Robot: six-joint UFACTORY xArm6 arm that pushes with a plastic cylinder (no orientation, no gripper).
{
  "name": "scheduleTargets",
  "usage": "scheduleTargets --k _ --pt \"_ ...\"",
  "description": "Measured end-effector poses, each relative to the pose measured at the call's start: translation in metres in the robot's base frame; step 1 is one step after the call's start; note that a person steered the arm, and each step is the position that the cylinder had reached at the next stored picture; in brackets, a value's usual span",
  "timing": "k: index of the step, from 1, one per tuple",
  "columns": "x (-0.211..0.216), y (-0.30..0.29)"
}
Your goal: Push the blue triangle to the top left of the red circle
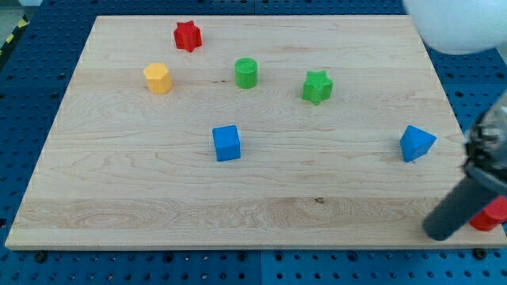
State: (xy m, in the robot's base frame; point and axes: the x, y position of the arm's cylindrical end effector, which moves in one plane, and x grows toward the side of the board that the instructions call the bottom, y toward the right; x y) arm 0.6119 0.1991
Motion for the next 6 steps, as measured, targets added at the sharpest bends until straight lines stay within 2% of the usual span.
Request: scheduleTargets --k 1,2,4,6 --pt "-0.002 -0.002" --pt "-0.035 -0.029" --pt "-0.135 -0.084" --pt "-0.193 -0.125"
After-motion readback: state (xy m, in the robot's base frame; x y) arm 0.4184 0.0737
